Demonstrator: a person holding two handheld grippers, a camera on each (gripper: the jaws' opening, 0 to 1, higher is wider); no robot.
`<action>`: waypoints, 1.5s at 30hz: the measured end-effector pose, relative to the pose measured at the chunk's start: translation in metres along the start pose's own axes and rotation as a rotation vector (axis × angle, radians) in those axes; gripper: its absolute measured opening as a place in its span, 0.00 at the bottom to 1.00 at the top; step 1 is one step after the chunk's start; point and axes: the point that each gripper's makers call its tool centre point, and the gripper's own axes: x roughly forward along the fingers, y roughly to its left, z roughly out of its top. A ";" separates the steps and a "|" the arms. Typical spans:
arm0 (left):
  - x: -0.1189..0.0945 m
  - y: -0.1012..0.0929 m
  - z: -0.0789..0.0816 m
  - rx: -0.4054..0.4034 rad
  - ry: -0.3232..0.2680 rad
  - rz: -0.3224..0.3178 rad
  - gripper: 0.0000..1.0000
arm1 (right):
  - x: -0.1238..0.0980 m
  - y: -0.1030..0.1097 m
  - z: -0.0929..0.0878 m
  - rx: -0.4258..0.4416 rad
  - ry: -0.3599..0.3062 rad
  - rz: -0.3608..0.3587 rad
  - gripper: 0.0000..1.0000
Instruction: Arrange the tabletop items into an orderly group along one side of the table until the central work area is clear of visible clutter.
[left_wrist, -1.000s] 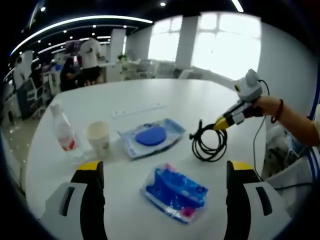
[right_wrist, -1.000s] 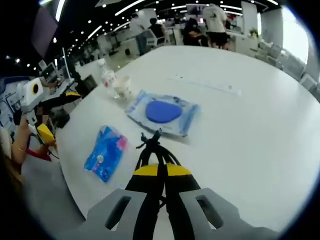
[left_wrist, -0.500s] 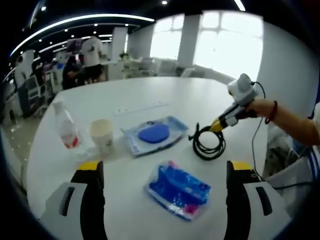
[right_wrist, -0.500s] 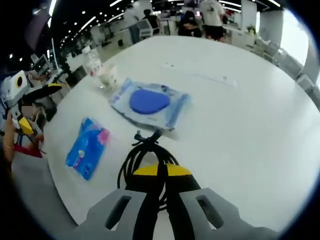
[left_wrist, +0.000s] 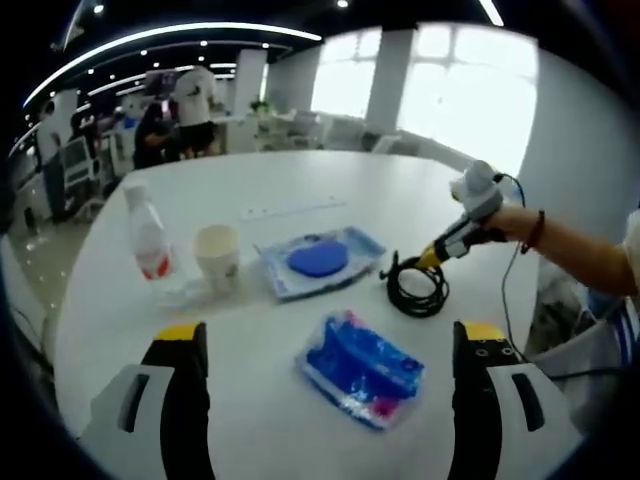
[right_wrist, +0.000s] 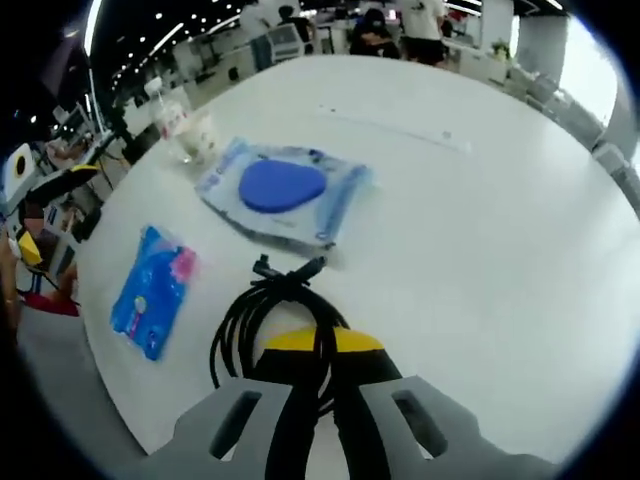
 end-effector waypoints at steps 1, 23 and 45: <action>-0.001 0.001 -0.001 0.000 0.002 0.002 0.99 | 0.001 -0.001 -0.001 -0.004 0.002 -0.002 0.03; -0.005 0.005 -0.010 -0.034 0.002 0.013 0.99 | 0.018 -0.008 -0.014 -0.031 0.060 -0.040 0.06; -0.003 0.000 -0.008 -0.025 -0.008 -0.027 0.99 | -0.008 -0.001 0.010 0.050 -0.039 -0.081 0.66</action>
